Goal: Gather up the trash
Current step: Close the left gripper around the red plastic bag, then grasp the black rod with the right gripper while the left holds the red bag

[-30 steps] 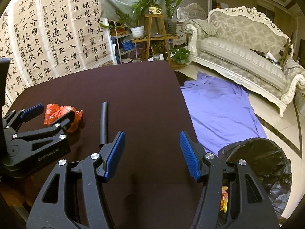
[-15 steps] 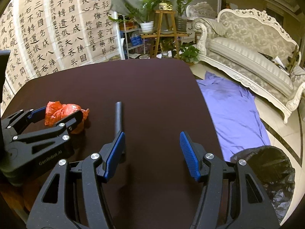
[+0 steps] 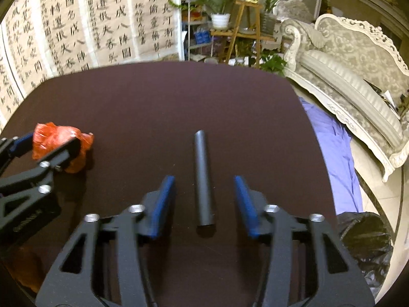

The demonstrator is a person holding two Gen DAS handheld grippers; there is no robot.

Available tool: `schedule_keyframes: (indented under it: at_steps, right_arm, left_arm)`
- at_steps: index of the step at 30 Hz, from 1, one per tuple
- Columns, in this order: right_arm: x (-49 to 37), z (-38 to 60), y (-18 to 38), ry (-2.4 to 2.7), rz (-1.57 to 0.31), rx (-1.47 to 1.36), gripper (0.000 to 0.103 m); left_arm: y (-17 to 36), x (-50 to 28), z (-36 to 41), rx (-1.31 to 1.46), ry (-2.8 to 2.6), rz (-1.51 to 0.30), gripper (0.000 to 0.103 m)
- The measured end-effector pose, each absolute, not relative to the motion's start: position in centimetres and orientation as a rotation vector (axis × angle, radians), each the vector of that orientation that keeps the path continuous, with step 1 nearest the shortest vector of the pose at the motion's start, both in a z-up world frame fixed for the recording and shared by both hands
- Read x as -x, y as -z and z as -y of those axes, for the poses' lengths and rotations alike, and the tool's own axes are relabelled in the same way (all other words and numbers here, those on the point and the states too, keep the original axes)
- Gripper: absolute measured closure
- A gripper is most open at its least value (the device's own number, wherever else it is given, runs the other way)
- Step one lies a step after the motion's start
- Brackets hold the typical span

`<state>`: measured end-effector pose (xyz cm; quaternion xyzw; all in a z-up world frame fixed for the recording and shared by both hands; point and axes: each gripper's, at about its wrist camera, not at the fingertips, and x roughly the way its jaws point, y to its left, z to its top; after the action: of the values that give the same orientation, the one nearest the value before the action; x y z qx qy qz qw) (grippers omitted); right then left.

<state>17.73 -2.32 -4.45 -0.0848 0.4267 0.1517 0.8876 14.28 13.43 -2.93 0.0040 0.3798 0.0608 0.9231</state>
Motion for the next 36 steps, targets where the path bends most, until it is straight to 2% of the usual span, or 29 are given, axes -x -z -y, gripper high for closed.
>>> schedule_keyframes:
  at_steps: [3, 4, 5, 23, 36]
  right_arm:
    - [-17.5, 2.3, 4.4, -0.319, -0.892, 0.173, 0.077]
    - [-17.4, 2.3, 4.3, -0.322, -0.894, 0.173, 0.088]
    - [-17.3, 2.3, 4.3, -0.324, -0.896, 0.172, 0.09]
    - [-11.4, 4.4, 2.9, -0.309, -0.845, 0.126, 0.09]
    - [-6.8, 8.8, 1.5, -0.251, -0.785, 0.079, 0.09]
  left_arm:
    - [3.1, -13.9, -13.6, -0.002, -0.127, -0.782, 0.036]
    - [3.1, -13.8, -13.7, 0.003, -0.126, -0.784, 0.036]
    - [3.2, -13.6, -13.7, 0.008, -0.125, -0.785, 0.036]
    - [2.3, -9.5, -12.5, 0.028, -0.097, -0.758, 0.036]
    - [1.0, -6.2, -7.9, -0.006, -0.025, -0.715, 0.037]
